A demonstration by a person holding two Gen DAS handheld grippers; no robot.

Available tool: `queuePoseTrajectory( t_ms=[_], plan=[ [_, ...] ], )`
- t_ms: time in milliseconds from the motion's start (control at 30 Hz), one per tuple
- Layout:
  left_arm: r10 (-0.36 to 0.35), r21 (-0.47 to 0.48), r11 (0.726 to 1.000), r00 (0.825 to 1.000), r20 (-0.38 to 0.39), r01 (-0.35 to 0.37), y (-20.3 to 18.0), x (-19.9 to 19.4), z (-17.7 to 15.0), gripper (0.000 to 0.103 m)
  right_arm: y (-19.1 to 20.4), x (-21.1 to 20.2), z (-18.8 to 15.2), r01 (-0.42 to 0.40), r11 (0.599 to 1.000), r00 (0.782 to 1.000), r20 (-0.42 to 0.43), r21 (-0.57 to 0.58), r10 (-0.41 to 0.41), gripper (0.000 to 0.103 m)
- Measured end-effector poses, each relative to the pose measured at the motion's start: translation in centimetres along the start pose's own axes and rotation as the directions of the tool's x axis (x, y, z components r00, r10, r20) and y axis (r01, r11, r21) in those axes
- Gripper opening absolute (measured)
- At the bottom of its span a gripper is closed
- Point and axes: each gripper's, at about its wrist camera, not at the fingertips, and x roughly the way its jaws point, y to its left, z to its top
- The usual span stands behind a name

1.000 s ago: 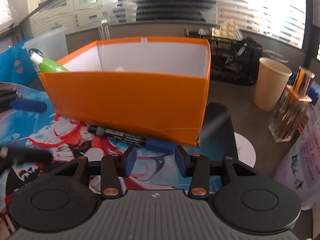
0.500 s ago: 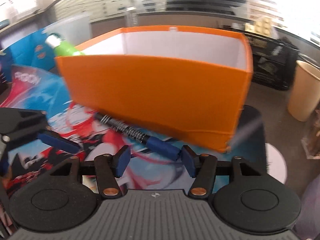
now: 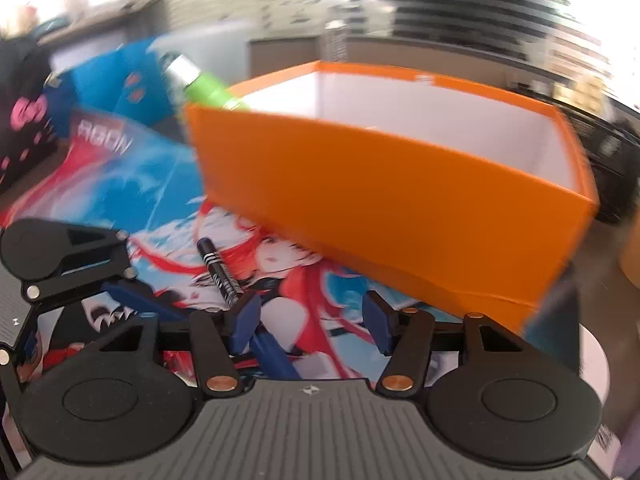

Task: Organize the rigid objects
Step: 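Grasp the white lighter with left tool while right tool grasps a black marker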

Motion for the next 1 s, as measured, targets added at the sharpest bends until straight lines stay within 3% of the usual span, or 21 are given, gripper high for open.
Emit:
queuePoseTrajectory(
  t_ms=[67,167,333,433,500,633,733,867,1000],
  plan=[
    [-0.006,0.014,1.000,1.000,-0.001,0.006,-0.4,-0.3,-0.3,0.102,0.6,0.6,0.2,-0.044,0.999,0.999,-0.010,-0.027,0.044,0.039],
    [-0.005,0.022,1.000,1.000,-0.002,0.005,-0.7,-0.6,-0.6,0.102,1.6,1.2,0.1,-0.073,0.995,0.997,-0.039,-0.069,0.070,0.038],
    [-0.004,0.022,1.000,1.000,-0.001,0.004,-0.8,-1.0,-0.9,0.102,2.3,0.3,0.0,-0.108,0.989,0.994,-0.003,-0.098,0.108,0.038],
    [-0.005,0.008,1.000,1.000,0.001,0.005,-0.6,-1.1,-1.1,0.102,2.8,-0.7,0.1,-0.185,0.974,0.983,-0.012,-0.133,0.185,0.038],
    [0.009,-0.003,1.000,1.000,-0.001,-0.009,-0.3,-1.2,-1.1,0.102,3.5,-0.5,0.1,-0.215,0.962,0.976,-0.061,-0.170,0.208,0.038],
    [0.029,-0.025,0.999,1.000,-0.003,-0.029,0.4,-1.3,-0.9,0.102,4.7,0.9,0.3,-0.181,0.960,0.981,-0.107,-0.214,0.162,0.038],
    [0.043,-0.036,0.998,0.999,-0.006,-0.043,0.5,-1.5,-1.0,0.102,4.6,1.7,0.5,-0.141,0.968,0.989,-0.079,-0.205,0.127,0.027],
    [0.047,-0.031,0.998,0.999,-0.002,-0.047,0.6,-1.4,-0.8,0.102,3.1,1.6,0.3,-0.027,0.985,0.999,-0.043,-0.168,0.020,0.015],
    [0.035,0.026,0.999,0.999,0.023,-0.036,-0.1,-0.9,0.0,0.102,1.4,0.9,-0.3,0.039,0.997,0.998,-0.042,-0.062,-0.042,0.014]
  ],
)
